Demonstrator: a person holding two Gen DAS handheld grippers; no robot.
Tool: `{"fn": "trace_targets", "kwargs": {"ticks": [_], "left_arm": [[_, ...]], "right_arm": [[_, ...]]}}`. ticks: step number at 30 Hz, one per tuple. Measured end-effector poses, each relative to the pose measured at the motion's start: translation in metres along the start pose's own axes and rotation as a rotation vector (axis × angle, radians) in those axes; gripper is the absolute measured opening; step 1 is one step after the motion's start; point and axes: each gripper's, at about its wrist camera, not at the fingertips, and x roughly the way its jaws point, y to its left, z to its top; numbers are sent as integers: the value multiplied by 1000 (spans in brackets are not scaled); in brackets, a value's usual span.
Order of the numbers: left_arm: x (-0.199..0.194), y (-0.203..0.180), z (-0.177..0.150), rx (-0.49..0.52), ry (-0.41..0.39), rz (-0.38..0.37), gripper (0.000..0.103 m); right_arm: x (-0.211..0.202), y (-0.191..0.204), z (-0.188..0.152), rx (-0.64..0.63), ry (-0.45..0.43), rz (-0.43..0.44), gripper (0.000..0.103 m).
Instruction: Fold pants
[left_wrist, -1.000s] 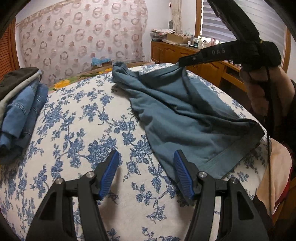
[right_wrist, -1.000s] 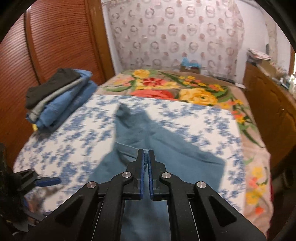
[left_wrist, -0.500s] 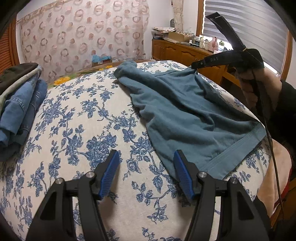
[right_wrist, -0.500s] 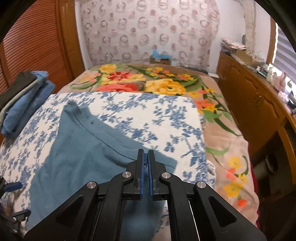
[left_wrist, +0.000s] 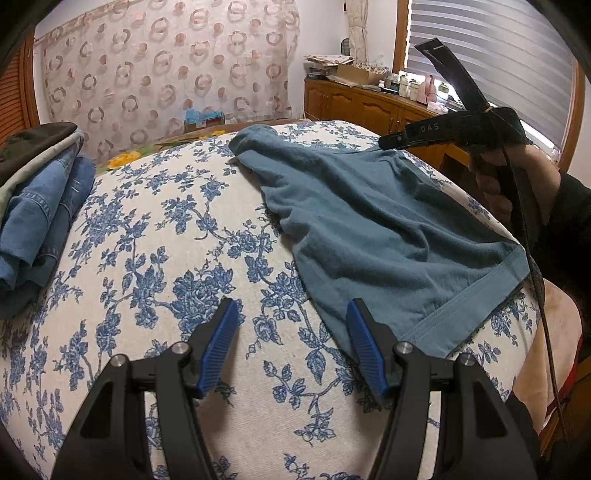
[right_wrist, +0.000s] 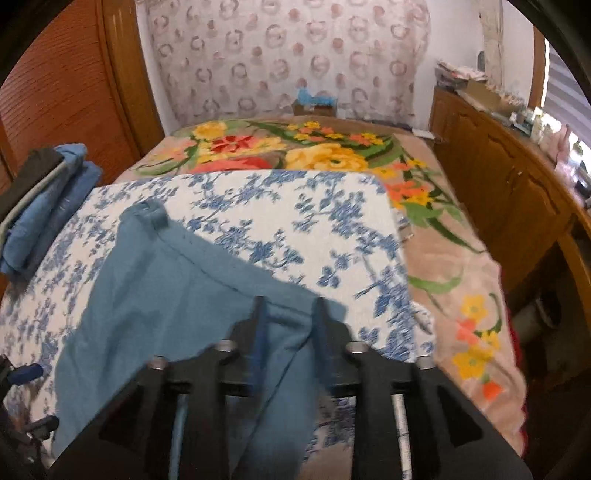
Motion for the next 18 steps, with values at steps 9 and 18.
{"fn": "trace_targets", "kwargs": {"ticks": [9,18], "left_arm": [[3,1,0,-5,11,-4,61],[3,1,-1,-5,12,-3,61]], "right_arm": [[16,-10,-5,44,45,-2,24],[-10,-16,6,47,-84,-116,3]]}}
